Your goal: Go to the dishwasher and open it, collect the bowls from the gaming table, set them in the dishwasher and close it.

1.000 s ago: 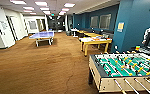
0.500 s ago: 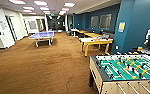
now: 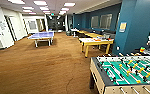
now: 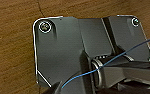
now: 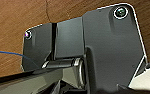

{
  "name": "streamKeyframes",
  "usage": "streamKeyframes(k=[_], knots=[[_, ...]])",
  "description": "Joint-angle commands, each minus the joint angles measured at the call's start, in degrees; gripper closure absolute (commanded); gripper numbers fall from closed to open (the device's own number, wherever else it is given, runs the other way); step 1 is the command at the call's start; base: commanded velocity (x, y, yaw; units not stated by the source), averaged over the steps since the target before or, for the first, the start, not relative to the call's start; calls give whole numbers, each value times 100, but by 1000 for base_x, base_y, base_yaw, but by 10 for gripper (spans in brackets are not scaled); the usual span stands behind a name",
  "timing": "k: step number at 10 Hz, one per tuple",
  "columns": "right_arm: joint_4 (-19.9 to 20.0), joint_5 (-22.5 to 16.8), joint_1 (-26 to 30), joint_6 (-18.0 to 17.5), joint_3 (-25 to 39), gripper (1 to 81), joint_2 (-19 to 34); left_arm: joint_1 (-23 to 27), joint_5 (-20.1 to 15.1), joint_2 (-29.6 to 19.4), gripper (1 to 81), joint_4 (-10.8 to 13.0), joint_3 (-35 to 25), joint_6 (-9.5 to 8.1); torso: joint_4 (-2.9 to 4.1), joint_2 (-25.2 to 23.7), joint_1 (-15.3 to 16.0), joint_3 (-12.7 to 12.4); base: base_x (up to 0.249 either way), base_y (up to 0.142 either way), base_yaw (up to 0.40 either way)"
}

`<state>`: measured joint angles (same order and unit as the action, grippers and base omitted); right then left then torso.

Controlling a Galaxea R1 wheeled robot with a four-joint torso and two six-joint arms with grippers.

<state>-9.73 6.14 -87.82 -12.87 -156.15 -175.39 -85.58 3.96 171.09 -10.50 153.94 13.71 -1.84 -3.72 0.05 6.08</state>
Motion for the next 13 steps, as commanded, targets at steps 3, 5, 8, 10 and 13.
streamKeyframes(k=[3,5,8,10,13], knots=[[-3,-272,181,-13,-11,10,-52,257,-309,101,10,13,-22,61,0,0,0,0,137,0,0],[-12,-272,199,-5,-11,10,-52,265,-308,109,10,-5,-22,61,0,2,0,0,137,0,0],[-29,-272,199,-5,-37,10,-34,265,-300,136,10,-31,-22,52,0,0,-5,0,137,0,0],[-20,-272,216,-5,-90,10,-16,257,-300,180,10,-31,-22,52,0,0,2,0,137,0,0],[-29,-272,225,-5,-134,10,-16,265,-308,233,10,-23,-22,52,0,-2,-5,0,138,0,0]])
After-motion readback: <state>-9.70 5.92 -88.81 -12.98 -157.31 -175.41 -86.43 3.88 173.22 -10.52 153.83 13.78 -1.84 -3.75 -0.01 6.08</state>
